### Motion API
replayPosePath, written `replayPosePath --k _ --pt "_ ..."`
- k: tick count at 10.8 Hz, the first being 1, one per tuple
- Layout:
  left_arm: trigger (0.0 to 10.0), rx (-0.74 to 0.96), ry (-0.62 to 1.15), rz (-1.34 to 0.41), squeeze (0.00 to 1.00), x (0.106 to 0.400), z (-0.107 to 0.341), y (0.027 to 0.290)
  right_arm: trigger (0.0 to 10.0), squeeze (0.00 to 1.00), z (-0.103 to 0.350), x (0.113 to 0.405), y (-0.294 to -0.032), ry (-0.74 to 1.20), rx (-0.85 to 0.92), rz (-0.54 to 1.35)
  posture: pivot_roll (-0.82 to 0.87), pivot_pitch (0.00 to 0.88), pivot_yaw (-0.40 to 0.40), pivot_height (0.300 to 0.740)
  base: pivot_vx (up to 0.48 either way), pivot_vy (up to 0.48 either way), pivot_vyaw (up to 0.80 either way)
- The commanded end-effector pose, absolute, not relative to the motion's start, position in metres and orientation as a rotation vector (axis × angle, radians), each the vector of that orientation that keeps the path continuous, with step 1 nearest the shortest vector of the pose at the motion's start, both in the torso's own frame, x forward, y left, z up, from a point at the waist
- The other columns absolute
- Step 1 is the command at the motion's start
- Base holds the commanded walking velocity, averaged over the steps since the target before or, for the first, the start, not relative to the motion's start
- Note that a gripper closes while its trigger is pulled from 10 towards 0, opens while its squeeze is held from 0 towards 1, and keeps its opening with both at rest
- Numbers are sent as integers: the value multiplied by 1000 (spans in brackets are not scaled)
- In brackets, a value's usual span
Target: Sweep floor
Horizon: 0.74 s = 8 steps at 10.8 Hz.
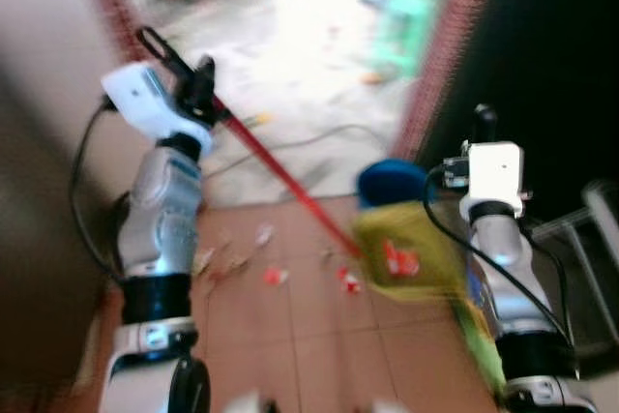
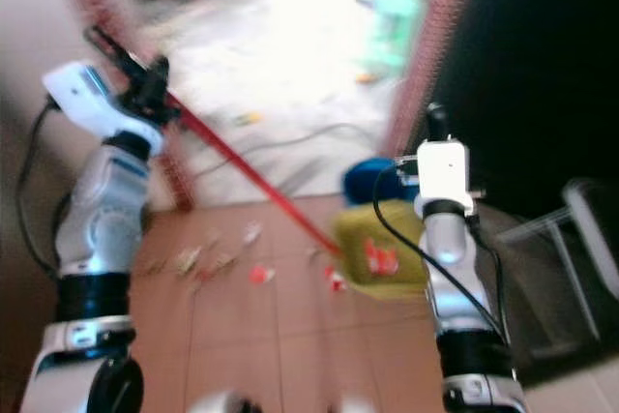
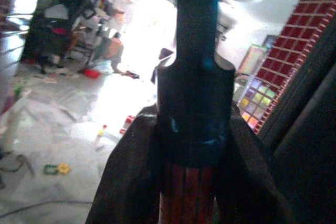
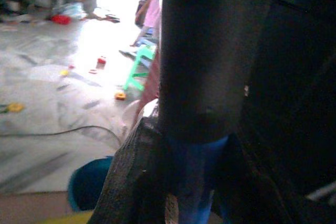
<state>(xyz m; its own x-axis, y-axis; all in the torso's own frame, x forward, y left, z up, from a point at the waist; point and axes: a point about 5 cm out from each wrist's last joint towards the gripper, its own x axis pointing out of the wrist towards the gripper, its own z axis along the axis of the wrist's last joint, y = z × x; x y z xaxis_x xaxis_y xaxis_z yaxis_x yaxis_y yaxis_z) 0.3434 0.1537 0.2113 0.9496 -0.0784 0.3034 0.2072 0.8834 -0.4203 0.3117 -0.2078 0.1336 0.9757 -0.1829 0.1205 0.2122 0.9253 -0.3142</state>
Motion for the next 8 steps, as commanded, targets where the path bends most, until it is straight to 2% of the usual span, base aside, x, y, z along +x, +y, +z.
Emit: replayPosePath --k 1,8 --pt "10000 -501 -368 -184 0 343 232 148 10000 0 139 312 -214 -111 -347 -219 -96 0 28 740 439 0 0" --pt "10000 -461 -411 -88 0 349 241 162 10000 0 134 313 -211 -101 -353 -204 -95 0 26 740 441 0 0"
